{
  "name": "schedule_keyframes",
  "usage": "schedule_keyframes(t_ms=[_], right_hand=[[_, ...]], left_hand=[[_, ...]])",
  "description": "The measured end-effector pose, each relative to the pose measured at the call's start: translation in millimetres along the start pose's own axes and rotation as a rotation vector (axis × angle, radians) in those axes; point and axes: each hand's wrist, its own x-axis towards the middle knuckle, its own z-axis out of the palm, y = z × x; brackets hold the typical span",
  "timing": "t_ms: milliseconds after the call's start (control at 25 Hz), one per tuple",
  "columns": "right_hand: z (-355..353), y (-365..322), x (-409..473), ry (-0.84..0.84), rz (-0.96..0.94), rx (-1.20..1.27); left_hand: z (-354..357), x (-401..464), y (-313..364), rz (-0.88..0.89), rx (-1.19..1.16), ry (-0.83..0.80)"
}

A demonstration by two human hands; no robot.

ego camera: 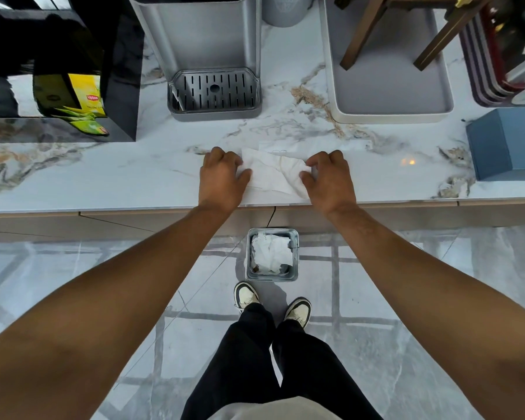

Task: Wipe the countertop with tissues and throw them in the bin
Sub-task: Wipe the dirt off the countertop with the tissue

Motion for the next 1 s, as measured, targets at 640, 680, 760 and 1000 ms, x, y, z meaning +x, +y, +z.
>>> schedule_keyframes(t_ms=[640,680,760,1000], right_hand=[[-22,-4,-54,-0.089,0.191,0.338],[-23,-3,-61,-0.085,0.215,0.369],[-23,-1,-72,-0.085,0.253,0.424],[-16,11,-103,-0.151,0.382,0.73]], left_hand=[[-22,-67,13,-0.196,-0.338,0.033],[-23,-74,12,-0.232,-0.353,0.023],[-27,-84,11,-0.308,-0.419,0.001],[-27,-117,7,-0.478,-0.617,-0.007]])
